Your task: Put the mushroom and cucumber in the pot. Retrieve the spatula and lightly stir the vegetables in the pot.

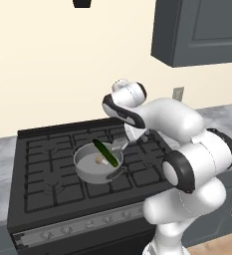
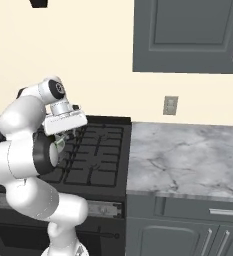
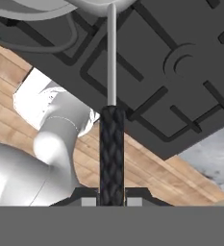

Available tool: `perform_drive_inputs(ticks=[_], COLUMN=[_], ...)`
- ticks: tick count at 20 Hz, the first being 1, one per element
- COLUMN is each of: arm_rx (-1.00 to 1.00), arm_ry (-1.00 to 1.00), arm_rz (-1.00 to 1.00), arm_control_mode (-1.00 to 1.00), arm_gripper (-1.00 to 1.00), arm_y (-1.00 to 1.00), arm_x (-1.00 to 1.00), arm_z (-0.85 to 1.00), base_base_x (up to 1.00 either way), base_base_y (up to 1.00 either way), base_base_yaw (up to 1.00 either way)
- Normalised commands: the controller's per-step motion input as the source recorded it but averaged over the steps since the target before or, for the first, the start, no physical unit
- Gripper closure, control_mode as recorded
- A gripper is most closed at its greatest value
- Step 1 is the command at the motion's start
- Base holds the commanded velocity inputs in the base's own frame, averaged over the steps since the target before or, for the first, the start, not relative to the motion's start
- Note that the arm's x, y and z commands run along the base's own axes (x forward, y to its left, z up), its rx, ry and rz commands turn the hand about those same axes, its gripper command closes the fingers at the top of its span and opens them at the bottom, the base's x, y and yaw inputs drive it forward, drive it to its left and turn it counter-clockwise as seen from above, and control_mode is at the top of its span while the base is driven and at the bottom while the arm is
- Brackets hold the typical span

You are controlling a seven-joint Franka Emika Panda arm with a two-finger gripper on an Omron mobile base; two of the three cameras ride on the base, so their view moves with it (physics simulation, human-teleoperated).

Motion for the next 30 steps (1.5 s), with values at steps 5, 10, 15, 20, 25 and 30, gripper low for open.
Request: perform_drive_inputs(ticks=[5, 10, 15, 20, 25, 30], arm_rx=[-0.05, -0.06, -0.05, 0.0, 0.0, 0.0], arm_ry=[0.0, 0.0, 0.0, 0.03, 0.09, 0.16], arm_rz=[0.0, 0.0, 0.0, 0.04, 0.07, 0.02], arm_control_mode=[-1.0, -1.0, -1.0, -1.0, -1.0, -1.0], arm_gripper=[1.0, 1.0, 1.0, 1.0, 1.0, 1.0], arm_y=[0.0, 0.0, 0.11, 0.1, 0.16, 0.02], arm_x=[0.13, 0.0, 0.0, -0.28, -0.31, 0.1], arm_z=[-0.23, -0.3, 0.02, 0.09, 0.0, 0.0], base_base_x=[0.0, 0.0, 0.0, 0.0, 0.0, 0.0], base_base_y=[0.0, 0.0, 0.0, 0.0, 0.0, 0.0], base_base_yaw=[0.0, 0.0, 0.0, 0.0, 0.0, 0.0])
